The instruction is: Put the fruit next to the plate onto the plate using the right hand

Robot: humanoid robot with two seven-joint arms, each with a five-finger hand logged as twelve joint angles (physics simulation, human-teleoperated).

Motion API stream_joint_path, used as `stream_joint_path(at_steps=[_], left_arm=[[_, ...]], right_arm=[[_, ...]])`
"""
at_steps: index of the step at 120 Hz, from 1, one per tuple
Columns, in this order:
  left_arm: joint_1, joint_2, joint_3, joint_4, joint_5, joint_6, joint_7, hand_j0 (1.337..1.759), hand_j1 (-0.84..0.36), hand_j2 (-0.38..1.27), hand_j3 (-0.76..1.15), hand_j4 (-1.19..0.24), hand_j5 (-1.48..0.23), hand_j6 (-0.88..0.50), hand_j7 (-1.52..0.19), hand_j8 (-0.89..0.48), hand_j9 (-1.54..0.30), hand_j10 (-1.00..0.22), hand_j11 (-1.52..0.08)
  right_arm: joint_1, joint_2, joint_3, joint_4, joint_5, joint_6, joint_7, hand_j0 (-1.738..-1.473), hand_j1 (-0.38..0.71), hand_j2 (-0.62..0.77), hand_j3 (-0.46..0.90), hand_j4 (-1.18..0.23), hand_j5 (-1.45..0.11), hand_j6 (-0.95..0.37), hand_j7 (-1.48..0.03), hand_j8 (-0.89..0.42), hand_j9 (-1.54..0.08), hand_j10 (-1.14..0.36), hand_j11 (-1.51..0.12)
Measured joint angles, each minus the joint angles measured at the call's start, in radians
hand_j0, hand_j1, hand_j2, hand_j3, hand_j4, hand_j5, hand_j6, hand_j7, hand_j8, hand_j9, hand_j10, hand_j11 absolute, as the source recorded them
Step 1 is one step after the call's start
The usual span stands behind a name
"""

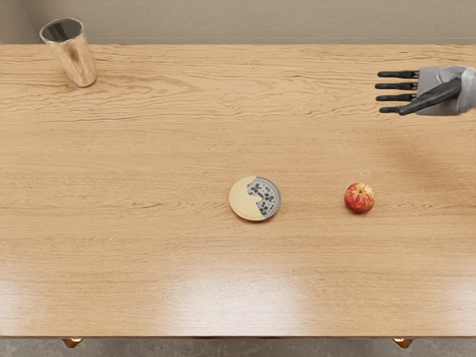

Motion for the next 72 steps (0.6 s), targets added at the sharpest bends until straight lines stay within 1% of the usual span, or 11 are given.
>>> stream_joint_path(at_steps=[20,27,32,37,44,52,61,68,72], left_arm=[[0.0,0.0,0.0,0.0,0.0,0.0,0.0,1.658,0.35,0.0,0.0,0.0,0.0,0.0,0.0,0.0,0.0,0.0,0.0],[0.0,0.0,0.0,0.0,0.0,0.0,0.0,1.658,0.35,0.0,0.0,0.0,0.0,0.0,0.0,0.0,0.0,0.0,0.0],[0.0,0.0,0.0,0.0,0.0,0.0,0.0,1.658,0.35,0.0,0.0,0.0,0.0,0.0,0.0,0.0,0.0,0.0,0.0],[0.0,0.0,0.0,0.0,0.0,0.0,0.0,1.658,0.35,0.0,0.0,0.0,0.0,0.0,0.0,0.0,0.0,0.0,0.0],[0.0,0.0,0.0,0.0,0.0,0.0,0.0,1.658,0.35,0.0,0.0,0.0,0.0,0.0,0.0,0.0,0.0,0.0,0.0],[0.0,0.0,0.0,0.0,0.0,0.0,0.0,1.658,0.35,0.0,0.0,0.0,0.0,0.0,0.0,0.0,0.0,0.0,0.0],[0.0,0.0,0.0,0.0,0.0,0.0,0.0,1.658,0.35,0.0,0.0,0.0,0.0,0.0,0.0,0.0,0.0,0.0,0.0],[0.0,0.0,0.0,0.0,0.0,0.0,0.0,1.658,0.35,0.0,0.0,0.0,0.0,0.0,0.0,0.0,0.0,0.0,0.0],[0.0,0.0,0.0,0.0,0.0,0.0,0.0,1.658,0.35,0.0,0.0,0.0,0.0,0.0,0.0,0.0,0.0,0.0,0.0]], right_arm=[[0.009,0.013,-0.004,0.001,-0.01,0.0,0.0,-1.658,-0.35,0.0,0.0,0.0,0.0,0.0,0.0,0.0,0.0,0.0,0.0],[0.037,0.027,-0.023,0.001,-0.08,0.0,0.0,-1.658,-0.35,0.0,0.0,0.0,0.0,0.0,0.0,0.0,0.0,0.0,0.0],[0.084,0.067,-0.069,0.002,-0.156,0.0,0.0,-1.658,-0.35,0.0,0.0,0.0,0.0,0.0,0.0,0.0,0.0,0.0,0.0],[0.15,0.12,-0.157,0.003,-0.211,0.0,0.0,-1.658,-0.35,0.0,0.0,0.0,0.0,0.0,0.0,0.0,0.0,0.0,0.0],[0.233,0.2,-0.298,0.004,-0.26,0.0,0.0,-1.658,-0.35,0.0,0.0,0.0,0.0,0.0,0.0,0.0,0.0,0.0,0.0],[0.302,0.283,-0.424,0.005,-0.301,0.0,0.0,-1.658,-0.35,0.0,0.0,0.0,0.0,0.0,0.0,0.0,0.0,0.0,0.0],[0.356,0.363,-0.512,0.011,-0.389,0.0,0.0,-1.658,-0.35,0.0,0.0,0.0,0.0,0.0,0.0,0.0,0.0,0.0,0.0],[0.382,0.408,-0.548,0.018,-0.457,0.0,0.0,-1.658,-0.35,0.0,0.0,0.0,0.0,0.0,0.0,0.0,0.0,0.0,0.0],[0.398,0.423,-0.561,0.037,-0.501,0.0,0.0,-1.658,-0.35,0.0,0.0,0.0,0.0,0.0,0.0,0.0,0.0,0.0,0.0]])
